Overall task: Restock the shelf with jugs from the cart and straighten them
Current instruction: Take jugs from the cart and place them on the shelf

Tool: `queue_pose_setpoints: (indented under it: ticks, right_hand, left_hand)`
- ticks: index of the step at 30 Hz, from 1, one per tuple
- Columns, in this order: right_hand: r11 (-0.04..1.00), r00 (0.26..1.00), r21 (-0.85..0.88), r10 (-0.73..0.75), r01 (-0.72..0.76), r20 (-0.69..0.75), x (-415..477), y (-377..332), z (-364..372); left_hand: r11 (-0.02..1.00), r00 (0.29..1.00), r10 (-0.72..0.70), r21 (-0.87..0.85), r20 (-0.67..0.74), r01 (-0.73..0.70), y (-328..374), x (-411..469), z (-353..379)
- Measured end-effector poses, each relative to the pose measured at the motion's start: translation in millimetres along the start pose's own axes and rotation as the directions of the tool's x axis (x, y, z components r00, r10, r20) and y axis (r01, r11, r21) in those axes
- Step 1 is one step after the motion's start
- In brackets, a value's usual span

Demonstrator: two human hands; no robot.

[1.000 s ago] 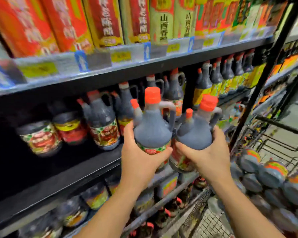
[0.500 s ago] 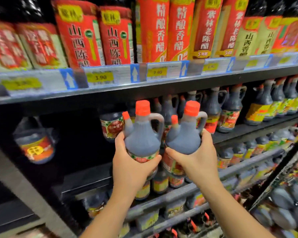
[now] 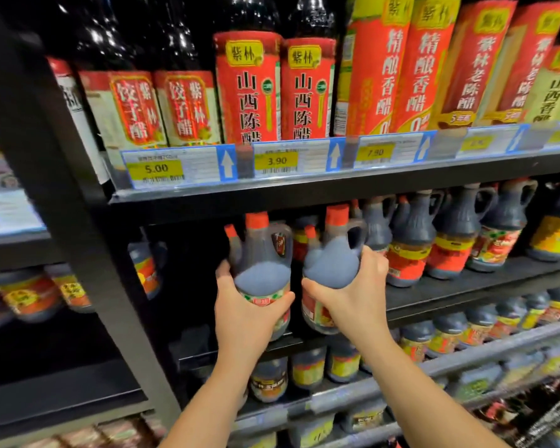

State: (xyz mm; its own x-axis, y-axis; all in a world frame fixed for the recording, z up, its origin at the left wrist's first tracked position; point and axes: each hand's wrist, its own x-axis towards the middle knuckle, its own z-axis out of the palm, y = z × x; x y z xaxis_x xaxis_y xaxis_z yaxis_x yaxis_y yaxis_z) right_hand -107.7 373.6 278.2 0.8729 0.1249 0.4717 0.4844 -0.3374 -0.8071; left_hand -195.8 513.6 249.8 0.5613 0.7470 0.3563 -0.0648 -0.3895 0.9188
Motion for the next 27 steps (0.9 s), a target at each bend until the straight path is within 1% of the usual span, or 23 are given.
queue_pose_setpoints:
  ticks: [4, 6, 8, 10, 13, 17, 23, 27]
  right_hand:
    - [0.999, 0.999, -0.027, 0.047, -0.046, 0.027, 8.4, 2.3, 12.5]
    - [0.998, 0.999, -0.053, 0.043, -0.042, 0.024, 11.5, 2.4, 17.9]
    - [0.991, 1.0, -0.134, 0.018, -0.018, -0.001, 14.6, 2.3, 22.5]
    - [0.967, 0.999, -0.253, -0.007, -0.003, -0.041, 17.8, 1.3, 25.5]
    - [0.931, 0.993, -0.363, -0.064, 0.024, -0.099, 21.4, 1.1, 29.3]
    - [0.908, 0.979, -0.414, -0.131, 0.056, -0.156, 23.5, 4.8, 34.4]
    - [0.92, 0.98, -0.381, -0.153, 0.093, -0.128, 23.0, 12.5, 41.1]
    - [0.906, 0.981, -0.407, -0.168, 0.117, -0.094, 24.7, 12.1, 40.6]
  left_hand:
    - [1.0, 1.0, -0.006, 0.001, 0.004, 0.006, -2.6, 10.3, 6.7]
    - [1.0, 1.0, -0.012, 0.017, 0.024, 0.012, -4.7, 15.6, 10.4]
    - [0.998, 0.999, -0.013, 0.057, 0.044, 0.011, -6.1, 20.3, 15.2]
    - [0.996, 0.999, -0.007, 0.088, 0.044, 0.004, -7.7, 23.9, 19.8]
    - [0.997, 0.999, -0.016, 0.081, 0.036, 0.013, -8.8, 27.8, 25.1]
    - [0.997, 0.999, -0.032, 0.075, 0.038, 0.029, -9.6, 32.0, 29.4]
    - [0.989, 0.996, 0.021, 0.145, 0.09, -0.034, -13.2, 34.8, 34.4]
    - [0.989, 0.996, 0.004, 0.146, 0.089, -0.017, -9.6, 36.6, 38.2]
